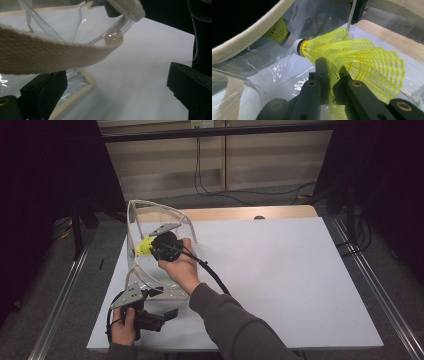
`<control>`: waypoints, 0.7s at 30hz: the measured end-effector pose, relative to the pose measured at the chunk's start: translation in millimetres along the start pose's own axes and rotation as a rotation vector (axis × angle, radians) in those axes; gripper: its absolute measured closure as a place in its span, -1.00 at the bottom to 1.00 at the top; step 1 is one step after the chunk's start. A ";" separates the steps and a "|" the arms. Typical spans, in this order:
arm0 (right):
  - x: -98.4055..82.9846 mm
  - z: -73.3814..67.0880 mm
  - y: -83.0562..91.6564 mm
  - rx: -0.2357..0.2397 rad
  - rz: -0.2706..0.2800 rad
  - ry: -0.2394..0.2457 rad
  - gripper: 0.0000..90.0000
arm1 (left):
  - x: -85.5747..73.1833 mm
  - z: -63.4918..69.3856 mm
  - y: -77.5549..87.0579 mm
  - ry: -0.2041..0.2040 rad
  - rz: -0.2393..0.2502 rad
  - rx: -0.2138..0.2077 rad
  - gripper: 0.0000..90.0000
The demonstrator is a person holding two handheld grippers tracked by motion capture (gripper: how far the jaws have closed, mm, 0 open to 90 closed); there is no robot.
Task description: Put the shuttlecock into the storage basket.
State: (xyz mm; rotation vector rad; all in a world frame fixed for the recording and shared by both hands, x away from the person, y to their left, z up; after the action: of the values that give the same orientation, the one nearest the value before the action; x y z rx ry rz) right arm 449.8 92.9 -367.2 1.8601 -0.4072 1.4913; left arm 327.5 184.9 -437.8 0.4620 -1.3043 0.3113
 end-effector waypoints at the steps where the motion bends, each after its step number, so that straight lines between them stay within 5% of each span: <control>1: -0.3 -0.3 0.1 -0.001 -0.001 -0.001 0.90 | -0.1 0.2 -0.1 0.001 0.000 0.000 -0.93; 21: -7.7 -2.6 -2.5 0.008 -0.049 0.045 0.89 | 0.3 -0.3 1.0 -0.006 0.000 -0.004 -0.93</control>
State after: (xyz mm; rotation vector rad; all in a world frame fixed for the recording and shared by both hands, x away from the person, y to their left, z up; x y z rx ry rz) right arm 447.3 95.1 -375.0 1.8264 -0.3325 1.5015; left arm 327.4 185.9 -437.4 0.4602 -1.3107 0.3079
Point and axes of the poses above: each handheld gripper's, and its own axes: y roughly backward along the jaws, x roughly out of its top, z roughly to its right, the point moved 4 cm from there along -y, roughly forward along the jaws, and after that the axes turned 13 degrees about z, right-handed, at the moved point
